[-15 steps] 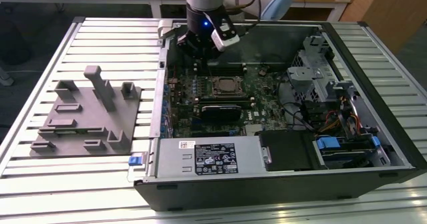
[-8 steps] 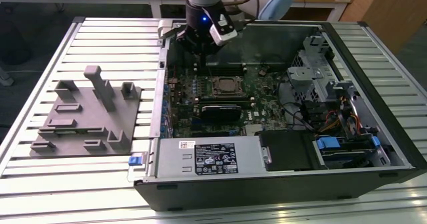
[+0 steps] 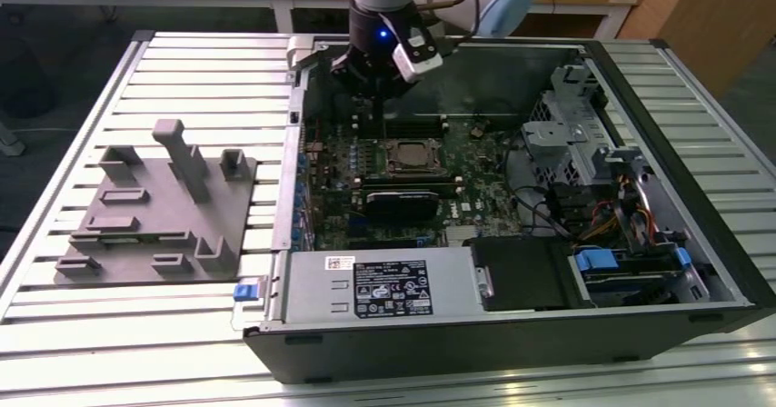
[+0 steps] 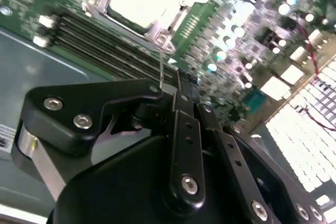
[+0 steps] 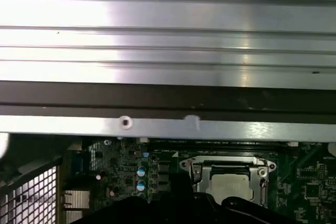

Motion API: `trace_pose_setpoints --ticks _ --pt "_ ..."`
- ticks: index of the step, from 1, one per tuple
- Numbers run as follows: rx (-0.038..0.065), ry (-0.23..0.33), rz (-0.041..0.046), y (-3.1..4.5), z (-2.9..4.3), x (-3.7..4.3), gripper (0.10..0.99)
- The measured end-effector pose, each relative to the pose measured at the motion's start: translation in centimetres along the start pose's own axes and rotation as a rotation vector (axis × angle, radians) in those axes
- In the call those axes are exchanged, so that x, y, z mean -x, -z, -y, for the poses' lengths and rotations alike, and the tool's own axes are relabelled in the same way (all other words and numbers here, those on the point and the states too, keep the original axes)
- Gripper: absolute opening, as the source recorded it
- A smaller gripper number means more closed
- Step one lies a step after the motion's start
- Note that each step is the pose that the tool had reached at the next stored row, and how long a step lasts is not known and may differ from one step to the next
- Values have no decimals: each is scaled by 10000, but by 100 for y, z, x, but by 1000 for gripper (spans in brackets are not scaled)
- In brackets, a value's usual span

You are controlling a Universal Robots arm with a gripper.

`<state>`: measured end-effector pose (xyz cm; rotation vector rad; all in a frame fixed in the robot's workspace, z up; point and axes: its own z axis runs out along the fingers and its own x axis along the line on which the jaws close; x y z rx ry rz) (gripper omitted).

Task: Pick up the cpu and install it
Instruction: 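Install the first cpu locking lever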

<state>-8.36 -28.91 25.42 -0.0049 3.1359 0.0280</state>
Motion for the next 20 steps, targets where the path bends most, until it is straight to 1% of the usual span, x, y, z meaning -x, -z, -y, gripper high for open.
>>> trace_pose_setpoints --ticks 5,6,8,9,10,11,13,14,17,20 --pt "-1 0 -12 -10 -1 207 106" --pt "0 1 -14 -13 -1 233 106" --pt "5 0 -15 -18 0 240 106" --pt "73 0 -17 -19 4 240 106" --pt "225 -1 -14 -22 10 241 106" --pt "345 -1 -14 -27 16 241 106" --pt "516 -2 -14 -42 26 241 106" --pt "533 -2 -11 -52 26 243 106" --pt "531 -2 -14 -80 27 268 106" --pt "530 1 -15 -118 23 328 106"
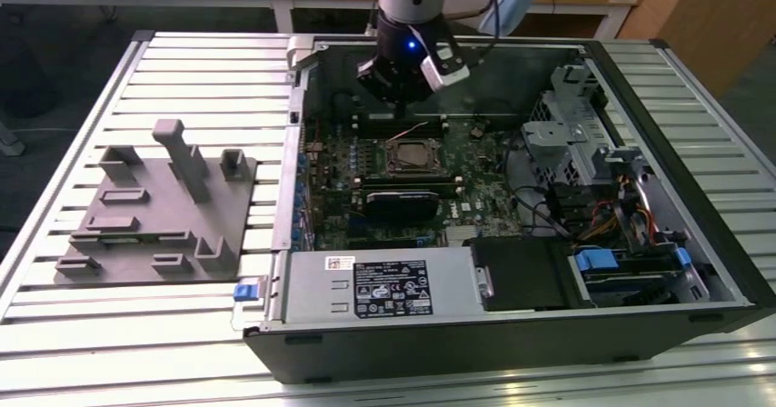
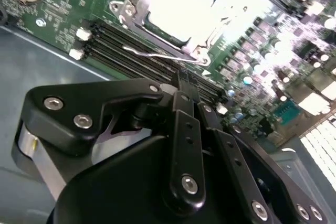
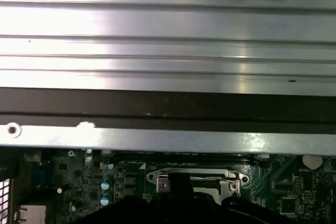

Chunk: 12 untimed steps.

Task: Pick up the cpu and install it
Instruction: 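Install the first cpu locking lever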

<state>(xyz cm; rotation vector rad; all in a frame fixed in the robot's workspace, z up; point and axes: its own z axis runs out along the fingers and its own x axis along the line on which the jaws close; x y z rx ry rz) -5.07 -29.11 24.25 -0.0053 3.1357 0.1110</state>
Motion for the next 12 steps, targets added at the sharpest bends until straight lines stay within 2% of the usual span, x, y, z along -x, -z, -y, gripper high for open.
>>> trace_pose_setpoints --ticks 3,9,12 --pt "2 1 2 -39 -9 54 106" --pt "2 260 -14 -128 -11 71 106" --pt "1 271 -17 -157 -24 116 106"
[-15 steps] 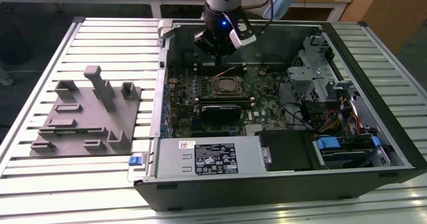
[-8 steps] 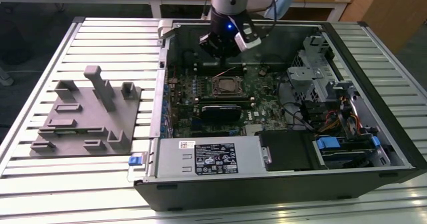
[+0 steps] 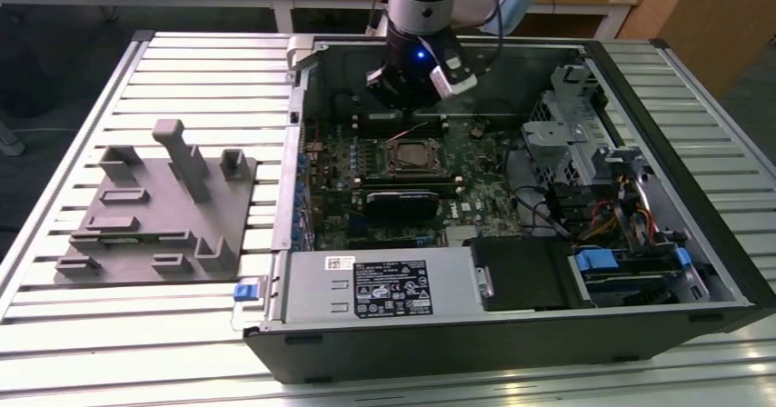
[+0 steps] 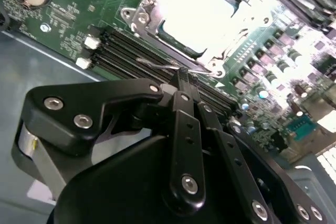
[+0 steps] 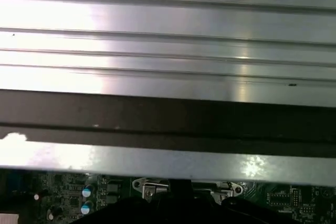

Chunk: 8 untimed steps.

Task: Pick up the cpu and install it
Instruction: 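Install the first cpu locking lever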

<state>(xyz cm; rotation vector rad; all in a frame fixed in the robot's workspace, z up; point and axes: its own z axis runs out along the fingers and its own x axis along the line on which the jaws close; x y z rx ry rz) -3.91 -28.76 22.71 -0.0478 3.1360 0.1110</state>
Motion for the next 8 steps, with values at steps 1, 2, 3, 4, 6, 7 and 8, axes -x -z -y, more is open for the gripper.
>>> trace_pose_setpoints --ticks 1,2,3,4,6,7,8 --pt "1 1 1 -6 -5 16 106" --pt "2 1 1 -12 -9 28 106" --pt "2 1 2 -17 -12 37 106" --pt "2 1 2 -23 -15 46 106" --pt "2 1 1 -33 -21 68 106" --pt "1 1 1 -39 -24 82 106" --pt "2 -1 2 -45 -27 97 106"
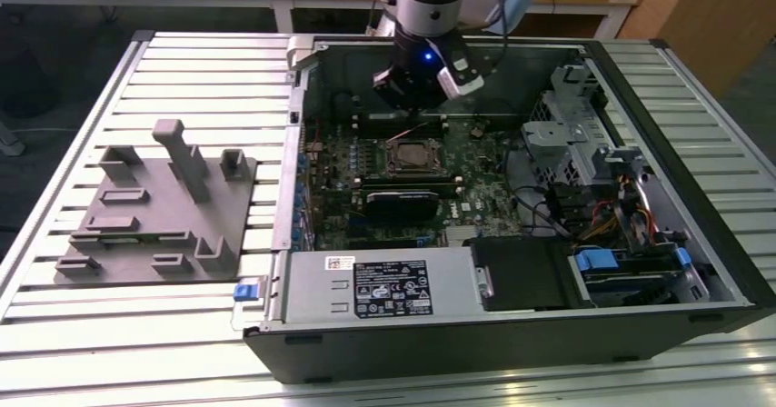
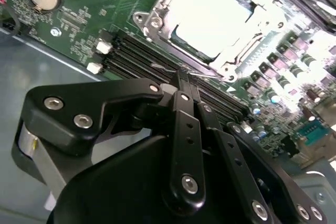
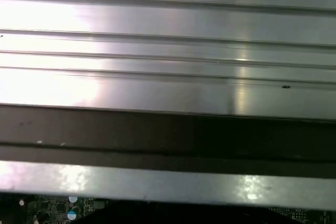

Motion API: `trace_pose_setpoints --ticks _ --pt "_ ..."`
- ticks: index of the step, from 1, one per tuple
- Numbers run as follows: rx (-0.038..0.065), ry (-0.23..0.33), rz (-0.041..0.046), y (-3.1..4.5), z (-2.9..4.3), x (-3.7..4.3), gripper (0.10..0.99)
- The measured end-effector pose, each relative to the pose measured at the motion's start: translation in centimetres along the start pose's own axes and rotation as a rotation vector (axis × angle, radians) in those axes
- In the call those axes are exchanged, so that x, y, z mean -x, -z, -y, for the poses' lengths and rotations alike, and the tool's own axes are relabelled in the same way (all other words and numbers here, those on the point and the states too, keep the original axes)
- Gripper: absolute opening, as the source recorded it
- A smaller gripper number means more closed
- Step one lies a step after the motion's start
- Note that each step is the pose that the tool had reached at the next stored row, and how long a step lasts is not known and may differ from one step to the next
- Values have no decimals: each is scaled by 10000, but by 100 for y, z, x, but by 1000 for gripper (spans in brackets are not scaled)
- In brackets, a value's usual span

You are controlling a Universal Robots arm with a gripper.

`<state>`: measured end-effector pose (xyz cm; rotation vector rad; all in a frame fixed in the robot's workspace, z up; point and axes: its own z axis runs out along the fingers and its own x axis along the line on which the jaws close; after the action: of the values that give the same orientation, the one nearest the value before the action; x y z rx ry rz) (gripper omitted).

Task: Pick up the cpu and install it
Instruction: 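Install the first cpu locking lever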

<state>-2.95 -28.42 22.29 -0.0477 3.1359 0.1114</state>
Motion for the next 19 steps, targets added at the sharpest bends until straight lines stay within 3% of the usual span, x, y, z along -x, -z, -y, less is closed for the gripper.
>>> trace_pose_setpoints --ticks 8,19 --pt "-1 -9 -1 -69 -5 97 106" --pt "-1 -82 -4 -154 2 143 106"
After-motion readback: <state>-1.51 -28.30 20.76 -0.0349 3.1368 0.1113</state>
